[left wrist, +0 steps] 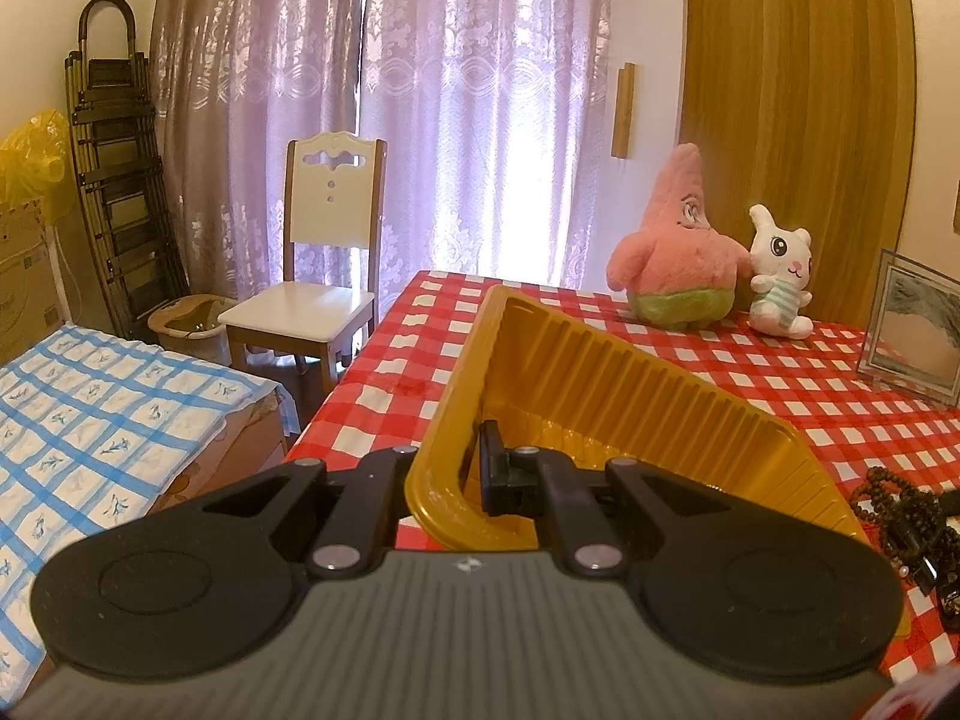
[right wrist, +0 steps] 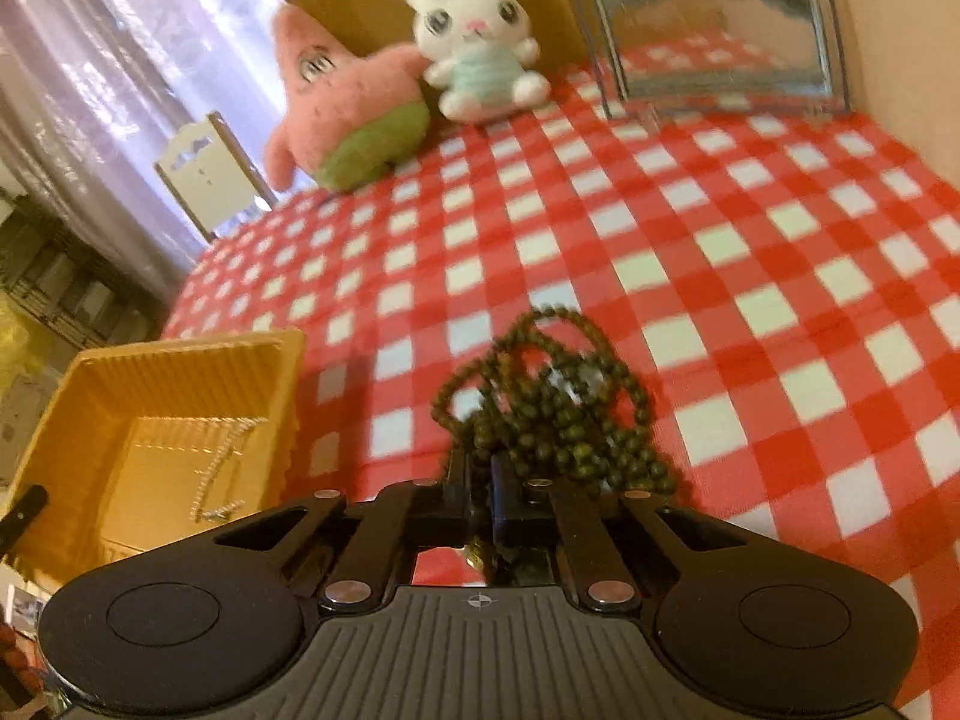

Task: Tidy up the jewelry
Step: 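Carry the black bracelet into the tray and open the right gripper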

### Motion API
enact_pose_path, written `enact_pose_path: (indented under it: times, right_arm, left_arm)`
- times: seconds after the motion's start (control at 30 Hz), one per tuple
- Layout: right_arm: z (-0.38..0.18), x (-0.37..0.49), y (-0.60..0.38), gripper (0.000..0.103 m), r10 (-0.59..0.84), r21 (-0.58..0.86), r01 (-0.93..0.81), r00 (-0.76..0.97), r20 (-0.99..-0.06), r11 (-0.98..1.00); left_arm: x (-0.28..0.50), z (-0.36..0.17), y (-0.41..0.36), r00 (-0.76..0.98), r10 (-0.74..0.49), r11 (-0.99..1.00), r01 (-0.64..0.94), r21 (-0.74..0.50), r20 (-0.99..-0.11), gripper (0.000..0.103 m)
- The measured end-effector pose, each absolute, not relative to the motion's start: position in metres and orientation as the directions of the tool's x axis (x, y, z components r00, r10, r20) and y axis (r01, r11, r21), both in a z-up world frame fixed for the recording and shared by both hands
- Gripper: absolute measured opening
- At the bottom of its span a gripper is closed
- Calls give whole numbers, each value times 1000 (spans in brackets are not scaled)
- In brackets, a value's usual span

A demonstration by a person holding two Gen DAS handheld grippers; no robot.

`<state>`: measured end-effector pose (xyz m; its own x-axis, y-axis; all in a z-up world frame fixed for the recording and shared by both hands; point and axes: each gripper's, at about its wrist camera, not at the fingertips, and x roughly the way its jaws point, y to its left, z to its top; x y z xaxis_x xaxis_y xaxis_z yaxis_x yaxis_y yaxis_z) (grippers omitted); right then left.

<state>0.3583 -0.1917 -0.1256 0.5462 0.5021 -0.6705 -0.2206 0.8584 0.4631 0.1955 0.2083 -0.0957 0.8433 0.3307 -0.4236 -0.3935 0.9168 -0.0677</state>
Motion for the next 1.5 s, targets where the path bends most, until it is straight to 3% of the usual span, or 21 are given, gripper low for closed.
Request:
enact_pose_path:
  times: [0.27,0.47,0.7,0.83,1.03,1.07,1.13,1.17,1.2,1.33,1.5]
  right_arm:
    - [-72,346,-181,6,568,503,-298,603,-560,811]
    - [-53,335,-146,6,677,559,-395,536,-504,729]
    - [-76,327,-76,6,749,573,-485,369,-550,660]
    - [-90,318,-37,6,713,486,-551,334,-616,678]
    - [-94,306,-5,7,718,435,-631,298,-629,642]
    - [-93,304,-2,9,725,436,-642,287,-626,631]
    - [-91,301,0,28,734,429,-657,290,-615,619]
    - [-90,300,-2,47,739,430,-659,298,-605,617]
    - [-88,297,-5,52,745,435,-654,312,-590,619]
    - [-83,292,-35,52,754,471,-617,343,-561,631]
    - [-83,275,-88,52,652,379,-557,453,-607,739]
  left_arm:
    - [196,-96,212,845,328,919,-389,-66,-424,7]
    - [197,-96,207,847,324,921,-385,-65,-422,7]
    - [196,-98,205,847,318,923,-379,-65,-426,7]
    - [196,-98,205,846,317,923,-379,-66,-429,7]
    - [196,-98,205,846,315,923,-378,-67,-429,7]
    - [196,-98,205,846,315,924,-377,-66,-430,7]
    - [197,-99,204,846,315,924,-376,-64,-429,7]
    - [197,-99,204,846,315,925,-376,-63,-430,7]
    - [197,-99,204,846,314,925,-375,-63,-430,7]
    - [197,-99,203,847,315,924,-376,-64,-428,7]
    - [199,-99,203,848,315,925,-376,-64,-427,7]
